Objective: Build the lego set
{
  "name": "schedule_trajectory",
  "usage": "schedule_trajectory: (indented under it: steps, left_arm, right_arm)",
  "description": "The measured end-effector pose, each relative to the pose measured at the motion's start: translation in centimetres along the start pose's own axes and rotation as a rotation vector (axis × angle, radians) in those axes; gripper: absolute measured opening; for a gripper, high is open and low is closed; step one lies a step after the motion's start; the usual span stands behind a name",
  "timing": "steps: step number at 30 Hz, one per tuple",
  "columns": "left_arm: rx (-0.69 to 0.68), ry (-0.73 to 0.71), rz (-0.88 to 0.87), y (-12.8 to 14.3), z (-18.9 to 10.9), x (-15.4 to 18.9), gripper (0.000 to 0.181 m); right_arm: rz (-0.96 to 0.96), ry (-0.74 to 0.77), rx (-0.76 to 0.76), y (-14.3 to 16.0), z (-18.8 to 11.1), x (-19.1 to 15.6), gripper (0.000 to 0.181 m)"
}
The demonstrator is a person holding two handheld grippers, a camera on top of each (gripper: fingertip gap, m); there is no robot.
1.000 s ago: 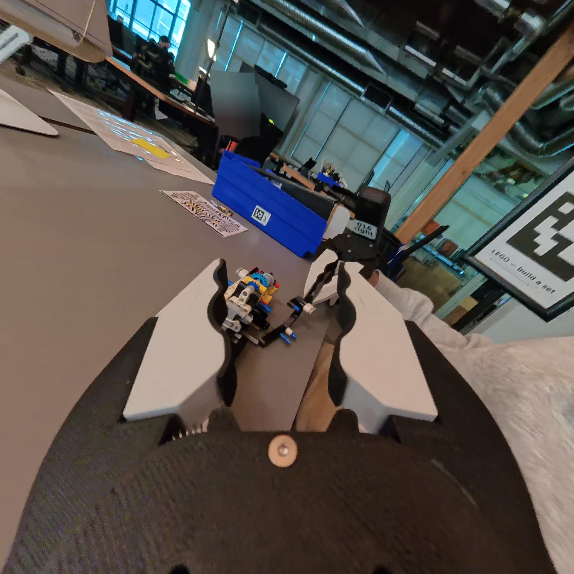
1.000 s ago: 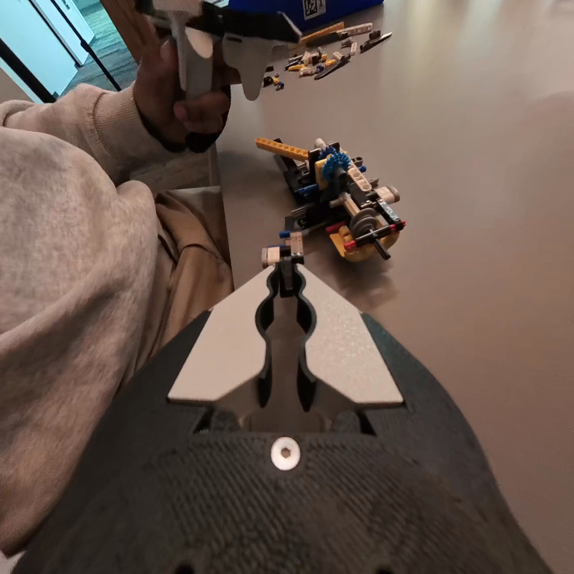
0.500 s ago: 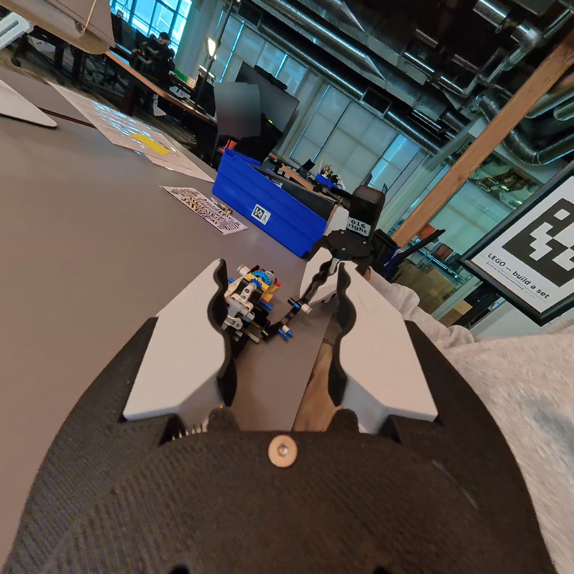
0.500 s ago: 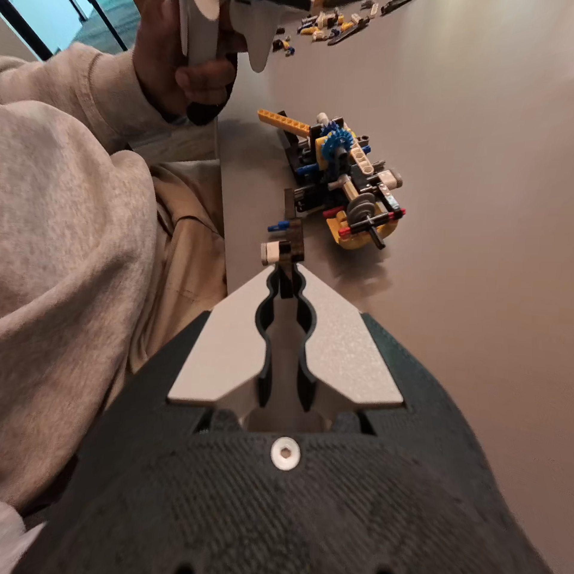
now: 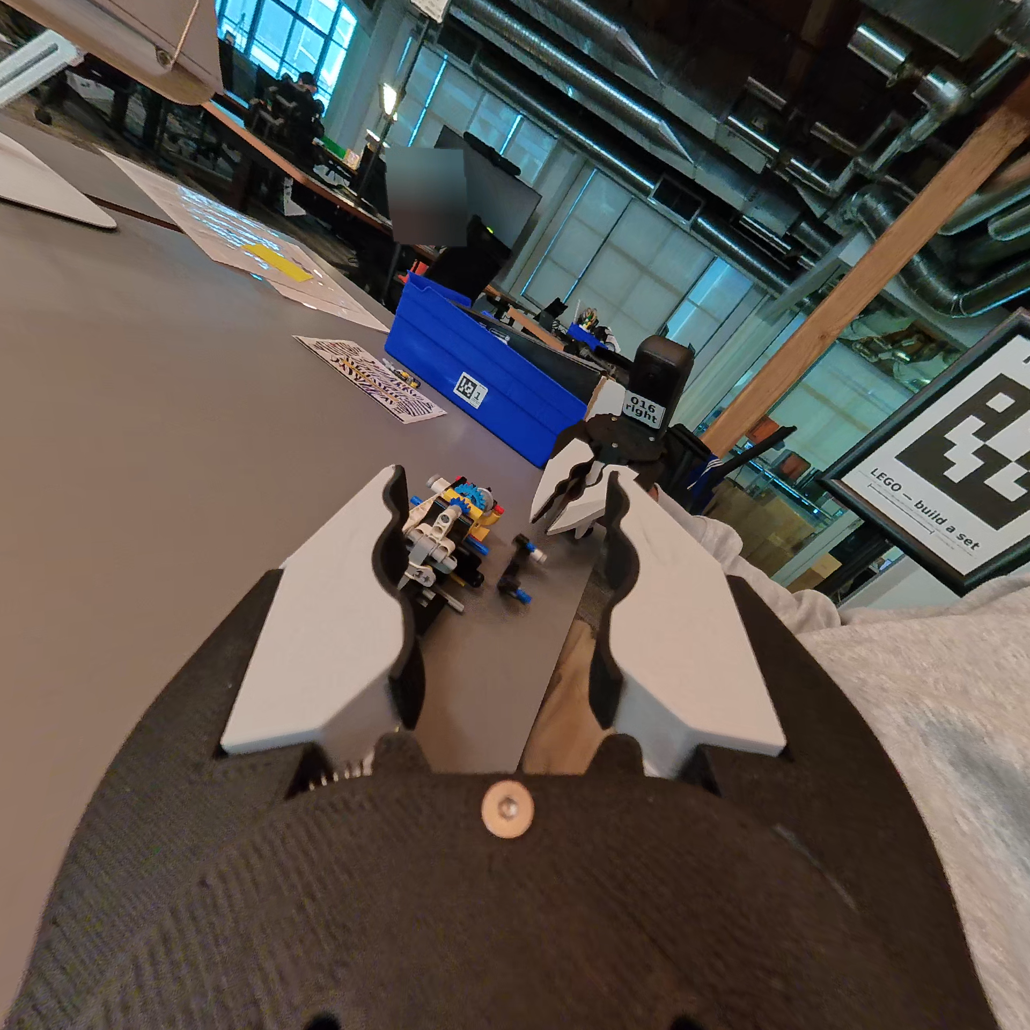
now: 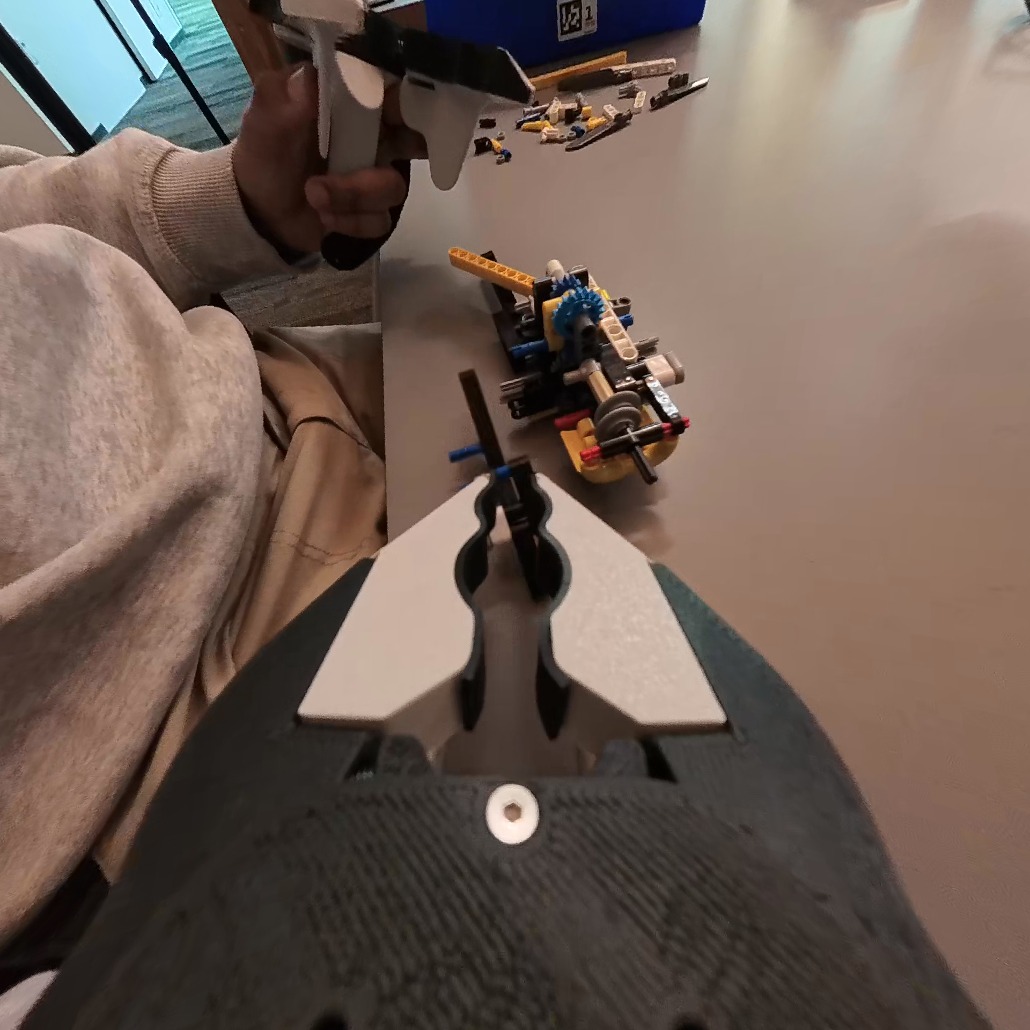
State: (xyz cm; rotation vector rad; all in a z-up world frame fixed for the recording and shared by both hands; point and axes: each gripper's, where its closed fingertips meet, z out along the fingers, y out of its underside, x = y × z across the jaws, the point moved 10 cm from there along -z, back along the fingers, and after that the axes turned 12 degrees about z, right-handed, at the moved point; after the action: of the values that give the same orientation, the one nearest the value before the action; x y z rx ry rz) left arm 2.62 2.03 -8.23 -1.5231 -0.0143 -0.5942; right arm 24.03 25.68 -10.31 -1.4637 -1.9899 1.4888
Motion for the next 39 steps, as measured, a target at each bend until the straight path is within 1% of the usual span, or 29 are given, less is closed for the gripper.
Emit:
schedule_trajectory:
  steps: [4, 7, 10, 15, 21, 28, 31, 35, 39]
  left_arm:
    - [-0.019, 0.003, 0.012, 0.1, 0.4, 0.1, 0.071]
    - [-0.031, 0.008, 0.017, 0.2, 0.6, 0.1, 0.071]
    - [-0.029, 0.016, 0.011, 0.2, 0.8, 0.0, 0.071]
    - [-0.022, 0.026, 0.010, 0.1, 1.0, -0.1, 0.070]
    - [-0.046, 0.052, 0.019, 0.2, 2.0, -0.1, 0.070]
    - [-0.041, 0.063, 0.010, 0.2, 2.2, -0.1, 0.070]
    - [-0.038, 0.057, 0.011, 0.1, 2.0, -0.1, 0.070]
    - [-0.040, 0.053, 0.014, 0.2, 1.9, 0.0, 0.070]
    - [-0.046, 0.052, 0.014, 0.3, 2.0, -0.1, 0.070]
  right_arm:
    - [-0.010, 0.018, -0.004, 0.0, 0.1, -0.1, 0.010]
    - [-0.021, 0.035, 0.025, 0.0, -0.2, -0.2, 0.014]
    - [0.011, 0.025, 0.048, 0.2, -0.8, -0.2, 0.015]
    - [0.058, 0.035, 0.062, 0.4, -1.4, 0.0, 0.024]
    - [0.052, 0.117, 0.007, 0.9, -1.0, -0.3, 0.036]
    - [0.033, 0.169, -0.127, 1.5, 0.5, -0.4, 0.041]
    - [0.027, 0.196, -0.185, 1.7, 1.1, -0.3, 0.040]
    - [0.010, 0.210, -0.189, 1.7, 1.2, -0.3, 0.032]
    - [0.016, 0.206, -0.188, 1.7, 1.2, -0.2, 0.030]
